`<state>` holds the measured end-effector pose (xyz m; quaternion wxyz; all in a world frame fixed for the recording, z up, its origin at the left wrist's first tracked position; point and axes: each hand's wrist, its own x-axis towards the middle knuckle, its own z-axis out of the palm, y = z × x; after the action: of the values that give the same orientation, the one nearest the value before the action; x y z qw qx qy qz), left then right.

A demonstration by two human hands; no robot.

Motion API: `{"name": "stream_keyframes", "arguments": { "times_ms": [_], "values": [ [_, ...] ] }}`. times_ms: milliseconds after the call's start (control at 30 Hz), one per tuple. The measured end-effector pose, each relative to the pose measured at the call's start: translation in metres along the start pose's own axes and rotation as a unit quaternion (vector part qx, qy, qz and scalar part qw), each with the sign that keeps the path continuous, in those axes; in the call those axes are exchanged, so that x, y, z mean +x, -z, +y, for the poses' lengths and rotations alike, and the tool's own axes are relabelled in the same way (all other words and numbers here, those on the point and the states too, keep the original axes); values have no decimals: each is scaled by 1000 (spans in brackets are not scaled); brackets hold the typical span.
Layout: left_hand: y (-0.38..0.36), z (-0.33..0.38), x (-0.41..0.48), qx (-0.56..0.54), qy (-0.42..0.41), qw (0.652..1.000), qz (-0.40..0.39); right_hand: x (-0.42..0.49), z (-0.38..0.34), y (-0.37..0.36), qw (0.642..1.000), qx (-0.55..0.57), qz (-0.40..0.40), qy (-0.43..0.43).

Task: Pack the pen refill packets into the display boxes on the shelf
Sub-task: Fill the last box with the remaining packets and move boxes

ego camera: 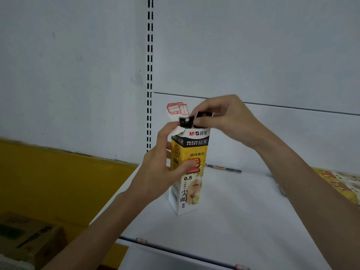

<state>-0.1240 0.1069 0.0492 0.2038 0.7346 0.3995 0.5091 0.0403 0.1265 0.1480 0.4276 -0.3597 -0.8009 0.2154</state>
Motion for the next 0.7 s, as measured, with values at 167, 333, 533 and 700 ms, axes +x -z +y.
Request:
{"name": "stream_keyframes", "arguments": {
  "times_ms": [167, 333, 533, 700],
  "values": [
    [-1, 0, 0, 6, -5, 1000, 5, -10, -5, -7, 998, -38, -15, -50],
    [-1, 0, 1, 27, -19, 999, 15, -16, 1, -13, 992, -107, -34, -55],
    [0, -2, 2, 40, -14, 999, 18, -18, 64, 6, 984, -33, 169, -44],
    [0, -4, 3, 45, -7, 998, 31, -60, 165, -14, 933, -272, -80, -222]
  ]
}}
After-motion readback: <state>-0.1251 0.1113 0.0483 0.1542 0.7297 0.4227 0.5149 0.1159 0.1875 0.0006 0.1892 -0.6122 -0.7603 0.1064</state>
